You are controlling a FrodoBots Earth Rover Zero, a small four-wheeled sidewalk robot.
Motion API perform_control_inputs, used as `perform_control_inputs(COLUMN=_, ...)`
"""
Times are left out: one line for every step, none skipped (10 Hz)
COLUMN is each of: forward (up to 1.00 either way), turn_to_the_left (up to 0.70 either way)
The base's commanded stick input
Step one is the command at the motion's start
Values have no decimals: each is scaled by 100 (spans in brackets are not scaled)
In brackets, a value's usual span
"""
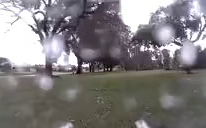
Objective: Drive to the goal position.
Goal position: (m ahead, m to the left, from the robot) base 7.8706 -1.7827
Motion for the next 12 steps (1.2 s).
perform_control_inputs(forward=100, turn_to_the_left=1)
perform_control_inputs(forward=100, turn_to_the_left=1)
perform_control_inputs(forward=100, turn_to_the_left=1)
perform_control_inputs(forward=100, turn_to_the_left=1)
perform_control_inputs(forward=100, turn_to_the_left=1)
perform_control_inputs(forward=100, turn_to_the_left=1)
perform_control_inputs(forward=100, turn_to_the_left=1)
perform_control_inputs(forward=100, turn_to_the_left=-7)
perform_control_inputs(forward=100, turn_to_the_left=-13)
perform_control_inputs(forward=100, turn_to_the_left=-17)
perform_control_inputs(forward=100, turn_to_the_left=-19)
perform_control_inputs(forward=100, turn_to_the_left=-21)
